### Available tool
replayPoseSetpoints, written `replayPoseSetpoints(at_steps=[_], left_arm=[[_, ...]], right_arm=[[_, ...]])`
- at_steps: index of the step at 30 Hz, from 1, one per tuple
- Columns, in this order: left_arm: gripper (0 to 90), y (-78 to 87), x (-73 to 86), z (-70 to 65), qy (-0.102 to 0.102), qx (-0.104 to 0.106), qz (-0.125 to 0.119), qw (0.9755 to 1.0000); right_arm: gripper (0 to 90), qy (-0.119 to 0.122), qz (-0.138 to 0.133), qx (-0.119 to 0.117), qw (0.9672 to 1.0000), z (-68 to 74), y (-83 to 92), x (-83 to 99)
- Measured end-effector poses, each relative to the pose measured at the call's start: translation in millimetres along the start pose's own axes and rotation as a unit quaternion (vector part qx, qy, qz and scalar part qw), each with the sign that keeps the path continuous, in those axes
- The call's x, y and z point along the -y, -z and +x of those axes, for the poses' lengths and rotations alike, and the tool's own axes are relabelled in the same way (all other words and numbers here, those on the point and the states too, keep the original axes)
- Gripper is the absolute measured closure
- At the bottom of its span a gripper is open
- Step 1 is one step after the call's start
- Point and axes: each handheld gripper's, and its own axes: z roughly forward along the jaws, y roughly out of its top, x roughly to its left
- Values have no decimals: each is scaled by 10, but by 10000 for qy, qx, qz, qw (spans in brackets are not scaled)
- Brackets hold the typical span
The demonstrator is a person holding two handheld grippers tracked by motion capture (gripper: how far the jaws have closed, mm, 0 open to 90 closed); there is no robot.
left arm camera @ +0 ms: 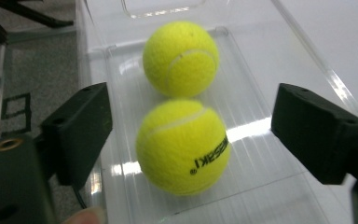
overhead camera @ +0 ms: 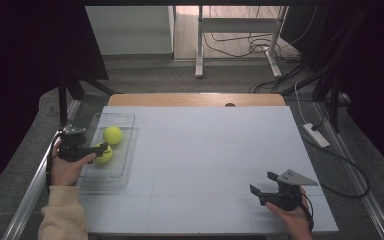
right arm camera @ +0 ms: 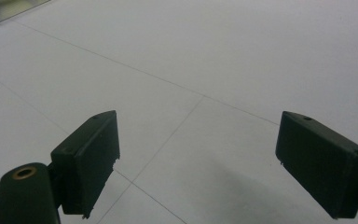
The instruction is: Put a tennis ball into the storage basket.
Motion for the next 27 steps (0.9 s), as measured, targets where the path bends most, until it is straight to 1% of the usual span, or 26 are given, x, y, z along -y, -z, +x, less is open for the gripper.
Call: replayPoseSetpoints(at_steps=[1, 4, 7, 9, 12, 14, 16, 19, 20, 22, 23, 26, 27], left_arm=[[122, 12, -6, -6, -1, 53, -48, 10000], [123, 13, -13, -28, -54, 77, -88, 9999], [123, 8, -12, -30, -42, 116, -101, 9999], [124, 13, -14, -30, 18, 199, -186, 9996], [128, 24, -17, -36, 20, 287, -262, 9992], [129, 38, -20, -38, 40, 365, -366, 9987], [131, 48, -20, -34, 52, 446, -462, 9979], [133, 60, -22, -21, 135, 676, -630, 9956], [134, 60, -22, -21, 135, 676, -630, 9956], [136, 64, -29, -22, 189, 846, -737, 9935], [136, 63, -35, -35, 164, 970, -795, 9920], [137, 81, -53, -77, 89, 1020, -900, 9907], [137, 81, -53, -77, 89, 1020, -900, 9907]], right_arm=[[135, 1, 0, 1, 10000, -2, -3, 0], [135, 16, 3, -5, 10000, 4, -5, -1], [135, 5, 2, 2, 10000, 0, -2, 0], [135, 7, 3, 4, 10000, -1, -1, 1], [136, 4, 2, 1, 10000, 0, 0, 0], [136, 8, 0, -1, 10000, 0, -2, 0], [135, -1, 4, -3, 10000, -6, -2, 0], [135, -59, -24, -28, 10000, -25, -6, 5], [135, -59, -24, -28, 10000, -25, -6, 5], [135, -78, -7, -36, 10000, -38, -7, 10], [135, -90, -21, -48, 9999, -43, -7, 12], [135, -116, -38, -70, 9999, -69, -7, 16], [135, -135, -43, -73, 9999, -77, -3, 17]])
